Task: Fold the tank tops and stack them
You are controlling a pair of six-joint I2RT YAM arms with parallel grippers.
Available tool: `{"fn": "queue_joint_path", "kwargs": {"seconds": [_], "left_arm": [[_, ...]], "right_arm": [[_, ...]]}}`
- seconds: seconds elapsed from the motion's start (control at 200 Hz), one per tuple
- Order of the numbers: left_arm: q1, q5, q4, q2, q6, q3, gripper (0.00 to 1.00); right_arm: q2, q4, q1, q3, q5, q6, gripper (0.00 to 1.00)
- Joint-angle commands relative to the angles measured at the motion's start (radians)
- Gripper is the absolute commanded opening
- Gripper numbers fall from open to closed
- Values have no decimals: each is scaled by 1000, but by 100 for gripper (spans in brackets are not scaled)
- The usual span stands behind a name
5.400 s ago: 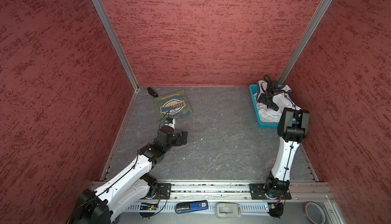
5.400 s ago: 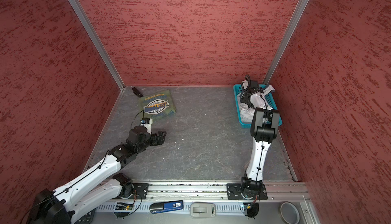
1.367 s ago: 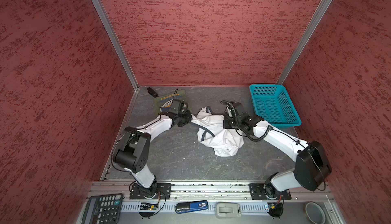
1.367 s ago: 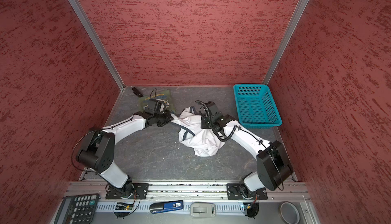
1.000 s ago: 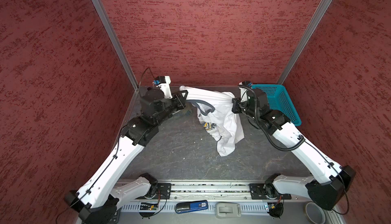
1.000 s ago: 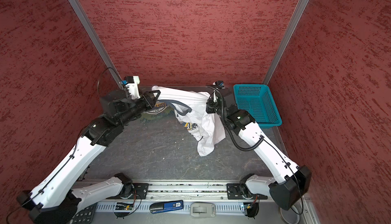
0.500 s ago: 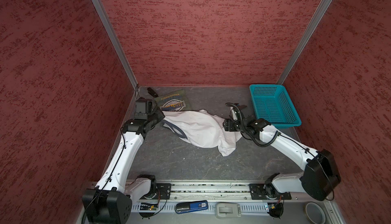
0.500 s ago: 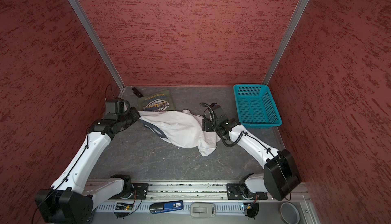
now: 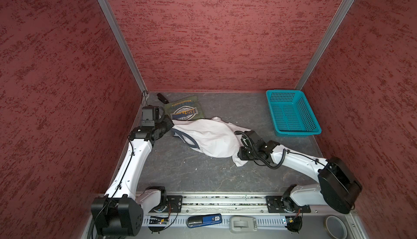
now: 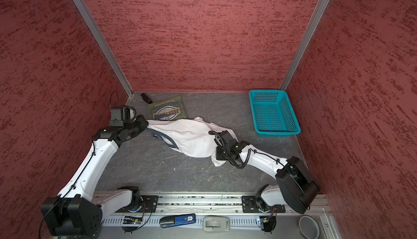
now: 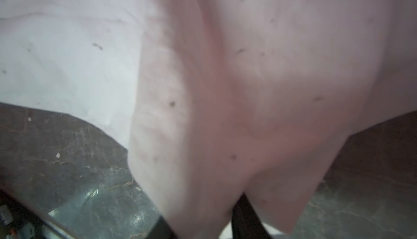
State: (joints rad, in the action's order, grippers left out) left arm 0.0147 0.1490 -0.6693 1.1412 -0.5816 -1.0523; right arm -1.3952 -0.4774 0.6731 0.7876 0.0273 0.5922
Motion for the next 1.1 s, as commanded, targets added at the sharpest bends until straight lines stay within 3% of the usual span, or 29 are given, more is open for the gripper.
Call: {"fn": "queue_joint_path", "kwargs": {"seconds": [0.0,0.125,0.255,0.371,0.466,0.561,0.671,0.821,0.957,1.027,1.097], "left_arm": [[39,42,3,20,20,-127,0],[81,115,-9,58,-14,-331,0],[100,141,0,80,-34,-555,0],[119,98,24,33,-28,-596,0],[129,78,32,-31,-15,-487,0],[133,95,43,-100,-8,-271,0],[142,129,66,-145,-22,36,1],[218,249,134,-60,-41,324,13],[283,315,160,18,-32,356,39],[261,270,133,-5,-20,319,49],[180,152,72,-53,-4,268,61]], "right_arm": [[80,-134,-9,183,-329,-65,0],[192,-221,-87,446,-454,-231,0],[196,-265,-114,737,-528,-382,0],[188,-295,-115,846,-517,-432,0],[224,-299,-116,770,-459,-417,0],[272,-287,-114,594,-355,-360,0],[295,-216,-113,322,-156,-264,0],[214,-28,-111,21,131,-134,0],[127,-39,-111,10,82,-149,0],[94,-53,-113,64,52,-182,0],[58,-57,-113,122,37,-208,0]]}}
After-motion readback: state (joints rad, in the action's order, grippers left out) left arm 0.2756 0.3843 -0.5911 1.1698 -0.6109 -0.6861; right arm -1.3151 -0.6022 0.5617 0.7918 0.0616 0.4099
